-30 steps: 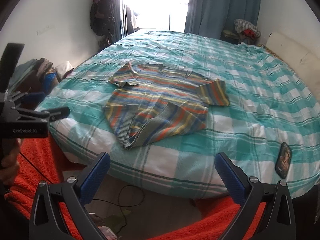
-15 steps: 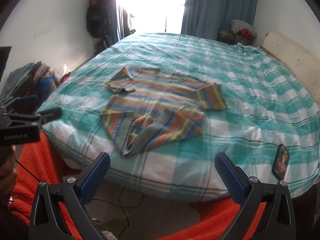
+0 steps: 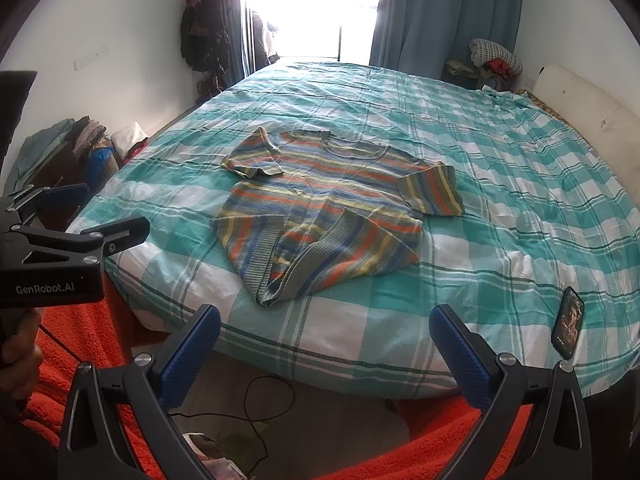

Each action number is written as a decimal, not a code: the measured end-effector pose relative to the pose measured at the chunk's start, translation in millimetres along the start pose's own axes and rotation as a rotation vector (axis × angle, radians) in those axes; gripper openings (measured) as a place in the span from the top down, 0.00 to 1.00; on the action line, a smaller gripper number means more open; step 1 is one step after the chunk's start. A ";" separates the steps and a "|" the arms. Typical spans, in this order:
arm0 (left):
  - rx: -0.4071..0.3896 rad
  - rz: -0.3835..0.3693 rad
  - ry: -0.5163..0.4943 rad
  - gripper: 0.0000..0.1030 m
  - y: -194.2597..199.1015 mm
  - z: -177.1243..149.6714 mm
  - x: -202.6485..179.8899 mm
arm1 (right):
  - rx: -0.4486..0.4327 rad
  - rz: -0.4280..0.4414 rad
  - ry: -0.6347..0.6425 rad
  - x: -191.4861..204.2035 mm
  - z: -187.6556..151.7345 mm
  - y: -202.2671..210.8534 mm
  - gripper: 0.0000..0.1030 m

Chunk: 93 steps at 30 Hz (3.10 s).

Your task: Fold small clothes

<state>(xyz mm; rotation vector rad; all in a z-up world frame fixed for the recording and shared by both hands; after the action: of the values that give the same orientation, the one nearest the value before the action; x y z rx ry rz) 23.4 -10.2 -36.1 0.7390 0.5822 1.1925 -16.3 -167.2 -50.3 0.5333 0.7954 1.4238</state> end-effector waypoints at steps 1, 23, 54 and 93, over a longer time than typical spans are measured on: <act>-0.001 0.002 -0.004 0.00 0.2 0.1 -0.5 | 0.003 0.002 -0.001 -0.1 -0.9 -0.6 0.00; 0.048 0.053 0.023 0.00 -4.5 -2.3 6.2 | -0.018 -0.042 -0.002 -8.8 2.4 -2.9 0.00; 0.089 0.089 -0.002 0.00 -18.9 -1.3 14.2 | -0.004 -0.035 0.011 -1.1 2.6 -12.9 0.00; 0.252 -0.234 -0.090 0.01 -162.1 16.5 41.0 | 0.096 0.029 0.003 -42.7 23.9 -126.8 0.00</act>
<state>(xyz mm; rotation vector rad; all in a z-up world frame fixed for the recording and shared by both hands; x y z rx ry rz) 145.5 -5.1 -151.5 0.9058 0.7314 0.8740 86.4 -219.0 -122.8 0.6191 0.8647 1.4183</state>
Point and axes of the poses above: each gripper's, at about its wrist camera, not at the fingertips, and y roughly against the way its jaws point, x to its left, z to its top, the point moved 7 cm from there along -y, roughly the way its jaws point, and after that the axes turned 9 degrees about -z, right-handed, at the moved point
